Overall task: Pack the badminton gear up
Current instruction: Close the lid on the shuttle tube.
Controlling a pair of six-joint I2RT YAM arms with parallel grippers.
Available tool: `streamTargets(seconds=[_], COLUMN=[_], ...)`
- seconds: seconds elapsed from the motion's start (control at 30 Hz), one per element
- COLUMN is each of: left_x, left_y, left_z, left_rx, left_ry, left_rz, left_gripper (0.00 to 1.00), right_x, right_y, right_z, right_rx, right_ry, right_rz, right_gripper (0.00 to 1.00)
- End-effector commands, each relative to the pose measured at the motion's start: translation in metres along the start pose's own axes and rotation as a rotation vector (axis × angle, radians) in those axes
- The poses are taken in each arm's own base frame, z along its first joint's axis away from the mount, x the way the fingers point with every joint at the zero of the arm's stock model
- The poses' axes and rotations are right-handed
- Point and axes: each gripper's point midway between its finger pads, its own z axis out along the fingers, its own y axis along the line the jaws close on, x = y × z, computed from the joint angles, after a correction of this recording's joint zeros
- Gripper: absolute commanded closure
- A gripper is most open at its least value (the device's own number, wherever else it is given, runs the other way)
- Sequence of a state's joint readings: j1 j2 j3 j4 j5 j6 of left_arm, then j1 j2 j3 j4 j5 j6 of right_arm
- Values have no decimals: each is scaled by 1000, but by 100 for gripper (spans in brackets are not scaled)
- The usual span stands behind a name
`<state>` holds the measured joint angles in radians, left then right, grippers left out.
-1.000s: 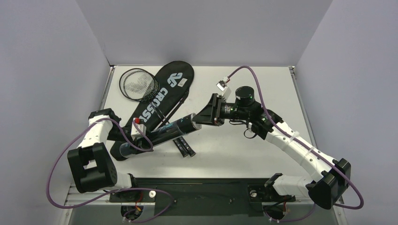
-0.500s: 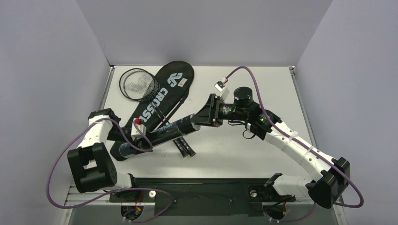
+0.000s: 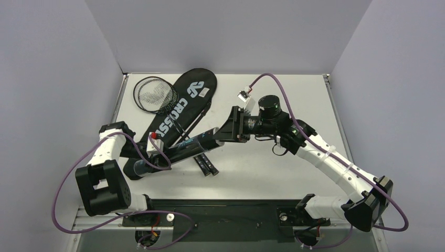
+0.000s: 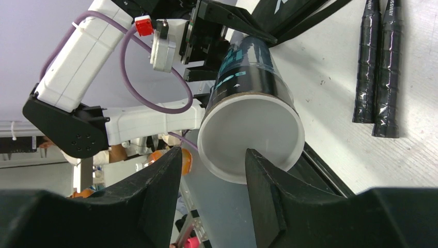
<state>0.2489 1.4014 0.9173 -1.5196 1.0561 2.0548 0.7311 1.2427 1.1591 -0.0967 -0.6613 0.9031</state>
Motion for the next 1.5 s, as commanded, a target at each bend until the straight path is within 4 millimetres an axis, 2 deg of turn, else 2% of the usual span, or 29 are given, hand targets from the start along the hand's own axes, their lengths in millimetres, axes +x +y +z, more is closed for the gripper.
streamTargets(seconds=[0.0,0.67,1.33,1.47], left_x=[-22,-22,-23,-23], left_y=[-4,-5,-2,-3], left_z=[0,2,1,1], left_rx=[-6,2,-1,2], left_ry=[-69,-68,-71,-69], left_rz=[-12,-17,-18,-18], left_gripper=[89,89,89,89], right_x=[-3,-17,-4,2], right_y=[10,42,45,38], right_z=[-7,-6,14,19], right_rx=[10,-81,-102,-73], right_ry=[-7,-43,7,29], right_rz=[-60,-71,-53,-57], right_gripper=[56,57,57,57])
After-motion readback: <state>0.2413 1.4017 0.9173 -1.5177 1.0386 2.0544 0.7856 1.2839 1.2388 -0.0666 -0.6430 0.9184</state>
